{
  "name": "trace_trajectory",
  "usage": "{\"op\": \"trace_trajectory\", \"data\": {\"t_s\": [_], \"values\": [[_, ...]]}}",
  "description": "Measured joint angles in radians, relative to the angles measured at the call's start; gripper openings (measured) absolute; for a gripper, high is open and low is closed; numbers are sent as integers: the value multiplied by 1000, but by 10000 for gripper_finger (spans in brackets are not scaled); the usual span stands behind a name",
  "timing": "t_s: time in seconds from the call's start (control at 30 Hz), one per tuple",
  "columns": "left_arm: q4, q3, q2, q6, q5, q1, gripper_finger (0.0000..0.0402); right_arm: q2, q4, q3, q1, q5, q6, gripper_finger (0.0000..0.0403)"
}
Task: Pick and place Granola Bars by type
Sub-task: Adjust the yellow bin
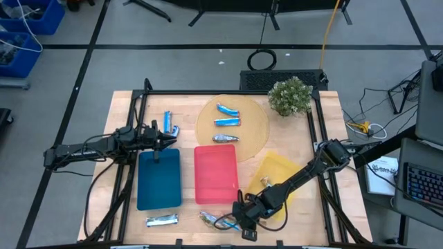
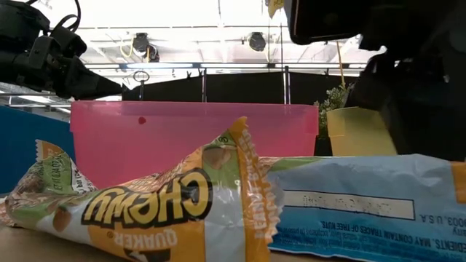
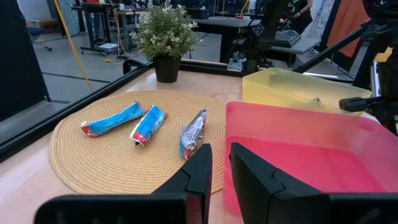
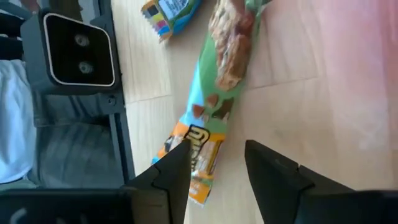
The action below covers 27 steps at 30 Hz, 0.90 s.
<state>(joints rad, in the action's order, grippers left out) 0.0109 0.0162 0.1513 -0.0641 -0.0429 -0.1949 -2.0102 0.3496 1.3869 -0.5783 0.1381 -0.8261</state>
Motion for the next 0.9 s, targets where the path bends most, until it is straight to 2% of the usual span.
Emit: {"op": "trace_trajectory", "data": {"t_s": [0.13,0.23,0.47,0.73,0.83,0.9], "values": [[0,0,0,0,0,0,63,0,-58,0,-2,68,-49,144],[0,0,0,0,0,0,63,-1,-98,0,-19,75,-54,144],[0,0,0,0,0,0,63,-1,-68,0,-15,69,-61,144],[0,0,0,0,0,0,63,39,-120,-1,2,71,61,144],[0,0,0,0,0,0,63,99,-112,-1,-14,15,115,144],[0,0,0,0,0,0,63,158,-53,-1,-35,-71,153,144]]}}
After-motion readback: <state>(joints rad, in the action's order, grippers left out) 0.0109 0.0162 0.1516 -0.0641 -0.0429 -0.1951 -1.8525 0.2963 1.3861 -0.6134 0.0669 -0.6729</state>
